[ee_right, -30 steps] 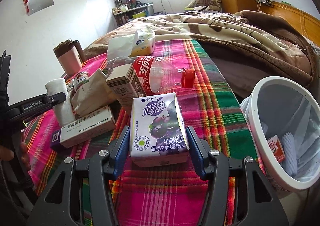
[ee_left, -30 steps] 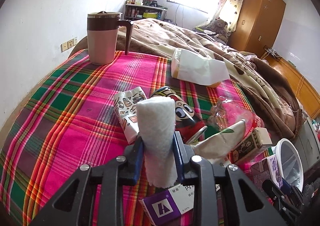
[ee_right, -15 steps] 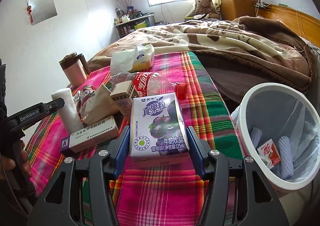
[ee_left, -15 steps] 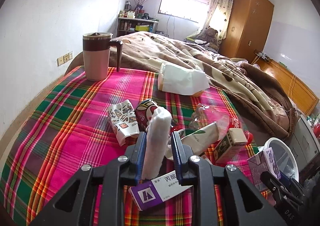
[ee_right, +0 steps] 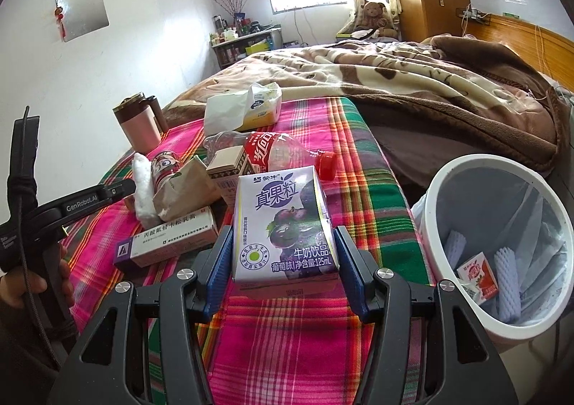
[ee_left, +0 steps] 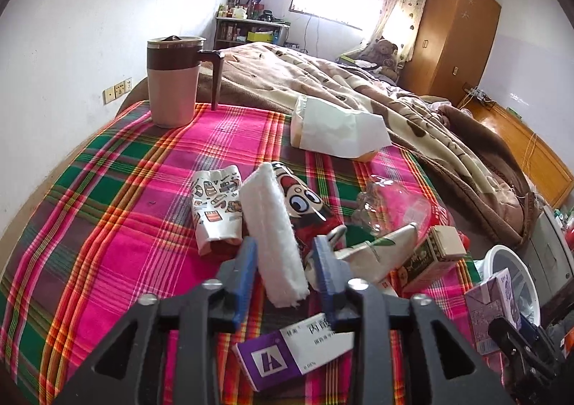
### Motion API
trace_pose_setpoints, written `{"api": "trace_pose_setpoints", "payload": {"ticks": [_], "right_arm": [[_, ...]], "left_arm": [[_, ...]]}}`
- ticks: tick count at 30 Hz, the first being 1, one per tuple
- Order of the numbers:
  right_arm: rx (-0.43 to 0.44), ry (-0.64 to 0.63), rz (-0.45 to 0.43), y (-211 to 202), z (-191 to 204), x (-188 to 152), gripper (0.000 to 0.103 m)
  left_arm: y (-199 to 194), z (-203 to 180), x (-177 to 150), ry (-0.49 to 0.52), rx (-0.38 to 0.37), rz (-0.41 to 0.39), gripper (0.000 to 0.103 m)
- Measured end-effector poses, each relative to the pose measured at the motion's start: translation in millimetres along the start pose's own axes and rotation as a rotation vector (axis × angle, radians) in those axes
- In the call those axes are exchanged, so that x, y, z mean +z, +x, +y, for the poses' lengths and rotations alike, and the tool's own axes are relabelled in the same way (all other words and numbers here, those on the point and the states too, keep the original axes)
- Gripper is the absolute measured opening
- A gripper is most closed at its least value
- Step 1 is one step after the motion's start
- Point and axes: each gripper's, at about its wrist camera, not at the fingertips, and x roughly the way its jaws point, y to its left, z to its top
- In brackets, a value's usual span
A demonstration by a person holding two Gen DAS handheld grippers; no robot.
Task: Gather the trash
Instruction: 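Lift the juice box with the right tool while the left tool lifts the paper towel roll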
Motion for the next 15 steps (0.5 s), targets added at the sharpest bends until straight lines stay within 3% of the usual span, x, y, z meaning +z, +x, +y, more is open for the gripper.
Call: {"api": "trace_pose_setpoints", "payload": {"ticks": [2, 11, 14, 15], "right_arm": [[0.005, 0.002, 0.01, 4, 1, 1, 0.056], [0.007, -0.017, 0.027, 11, 5, 1, 0.056], [0.01, -0.02, 0.027, 11, 5, 1, 0.056], [0.01, -0.022, 0.028, 11, 6, 0, 0.056]], "left_arm": [[5, 2, 2, -0.01, 0.007, 0.004, 0.056], [30, 6, 5, -0.031, 0.026, 0.065, 0.056], [34, 7, 4, -0.045, 0.029, 0.071, 0.054], [35, 7, 3, -0.043, 0.034, 0.074, 0.048]]}}
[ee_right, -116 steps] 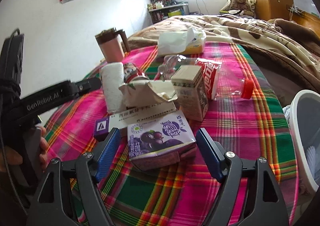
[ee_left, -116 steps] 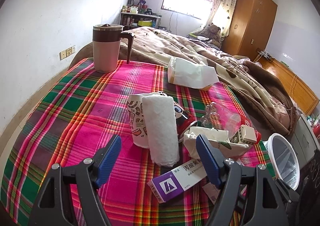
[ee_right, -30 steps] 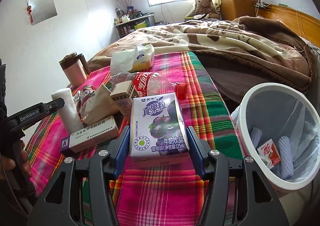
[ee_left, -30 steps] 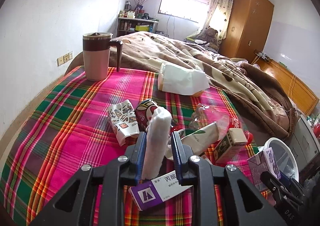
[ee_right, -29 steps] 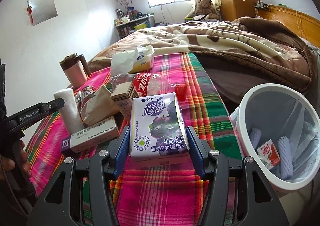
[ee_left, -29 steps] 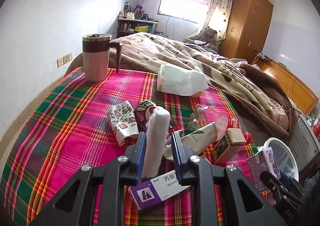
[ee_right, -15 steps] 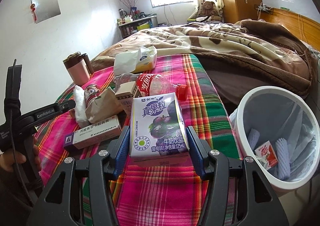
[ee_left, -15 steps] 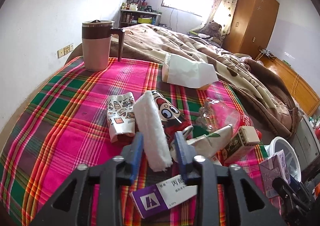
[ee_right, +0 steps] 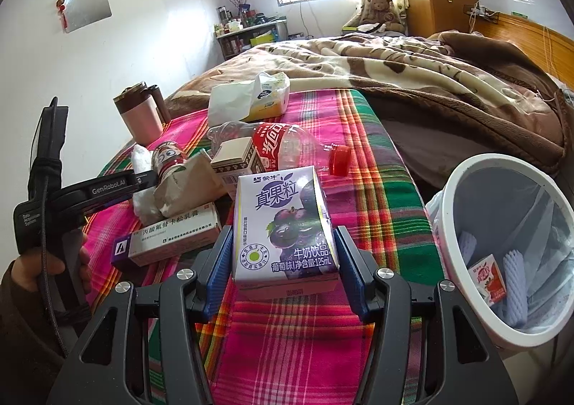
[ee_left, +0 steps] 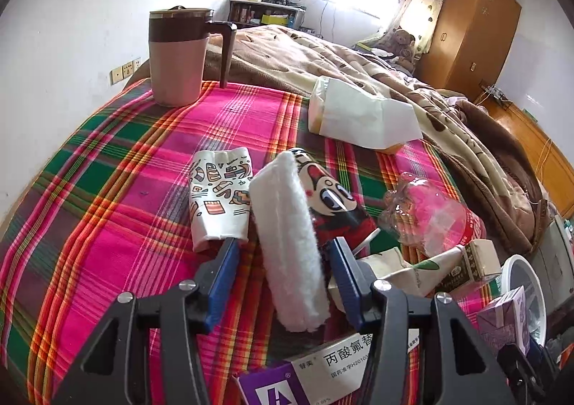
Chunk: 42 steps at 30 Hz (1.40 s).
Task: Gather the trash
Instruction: 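Lift the juice box with the right tool while the left tool lifts the paper towel roll, then carry both items over the white bin and open both tools to drop them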
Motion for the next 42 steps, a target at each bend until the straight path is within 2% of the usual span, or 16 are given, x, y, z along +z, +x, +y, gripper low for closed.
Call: {"api": "trace_pose_setpoints", "payload": {"ticks": [1, 3, 6, 17, 26, 34, 42], "right_arm": [[0.0, -0.002, 0.001, 0, 0, 0, 0.056], [0.0, -0.004, 0.002, 0, 0, 0, 0.056], [0.003, -0.002, 0.004, 1, -1, 0, 0.056], [0.008, 0.012, -0.026, -10, -8, 3, 0.056], [0.019, 0.017, -0.078, -31, -17, 9, 0.056], [0.011, 0.035, -0.116, -49, -32, 12, 0.056], [-0.03, 0.057, -0.146, -64, -52, 14, 0.056]], "left_arm": [[0, -1, -1, 0.002, -0.003, 0.005, 0.044], [2, -2, -1, 0.01, -0.002, 0.016, 0.028], [1, -4, -3, 0.017, 0.005, 0.016, 0.02], [-32, -9, -4, 0.029, -0.031, -0.057, 0.019], [-71, -31, -7, 0.073, -0.085, -0.116, 0.019], [-100, -62, -13, 0.143, -0.149, -0.161, 0.019], [-113, -100, -24, 0.213, -0.223, -0.168, 0.019]]}}
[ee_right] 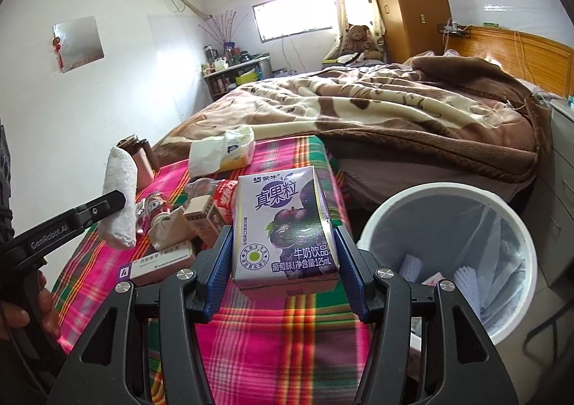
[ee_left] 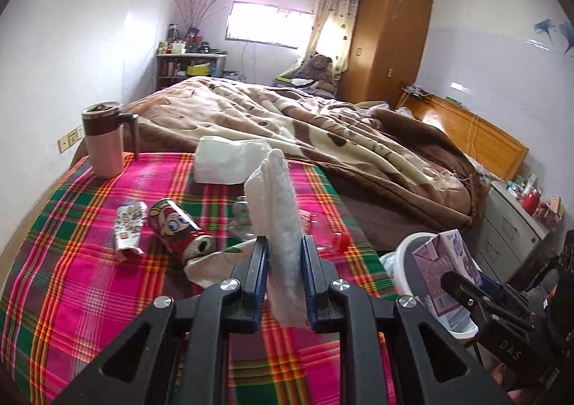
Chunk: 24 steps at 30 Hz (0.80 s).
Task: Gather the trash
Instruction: 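Carry both items over the white bin and open both tools to drop them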
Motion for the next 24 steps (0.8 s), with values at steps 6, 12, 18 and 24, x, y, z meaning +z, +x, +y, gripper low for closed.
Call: {"api": "trace_pose_setpoints", "payload": {"ticks": [6, 12, 18, 24], "right_arm": [[-0.039, 0.022, -0.019, -10, -21, 3, 0.056], [-0.082, 0.041, -0.029, -16, -45, 4, 0.056], [-0.122, 0.061, -0.035, -22, -69, 4, 0.056], [-0.161, 0.081, -0.022, -23, -90, 3, 0.056]], "left_arm": [[3, -37, -5, 0.054, -0.061, 0.011, 0.019], [8, -76, -13, 0.109, -0.115, 0.025, 0.019], [19, -112, -20, 0.159, -0.17, 0.054, 0.019], [34, -143, -29, 0.194, -0.226, 0.094, 0.019]]}}
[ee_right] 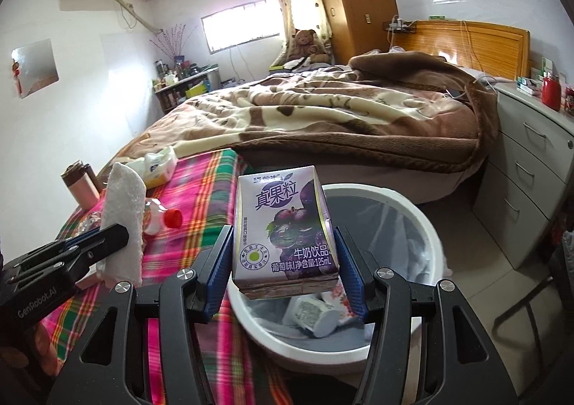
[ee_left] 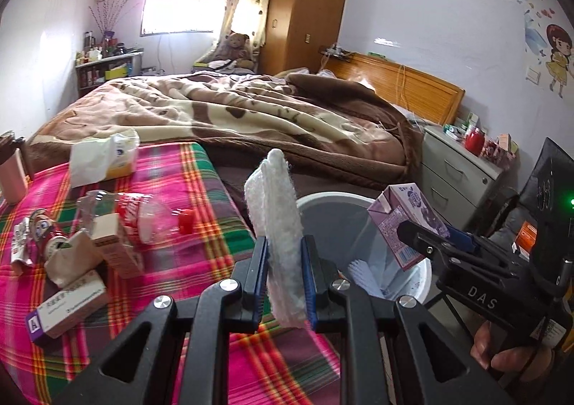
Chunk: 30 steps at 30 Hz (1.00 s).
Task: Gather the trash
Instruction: 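Carry both items over the white bin and open both tools to drop them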
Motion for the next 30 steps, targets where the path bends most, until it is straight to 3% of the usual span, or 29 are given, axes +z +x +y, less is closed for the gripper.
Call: {"api": "trace_pose_setpoints", "payload": {"ticks": [8, 28, 30], "right_arm": [[-0.058, 0.015, 0.044, 10, -28, -4, 0.056], [-0.112, 0.012, 0.133, 32, -48, -8, 0.056], [-0.12, 0.006, 0.135, 31, -48, -9, 0.057]], "left_arm": [[31, -27, -1, 0.023, -0.069, 0.062, 0.019], [73, -56, -3, 0.064, -0.087, 0.142, 0.02], [74, -56, -2, 0.048, -0.1, 0.146, 0.025]]}}
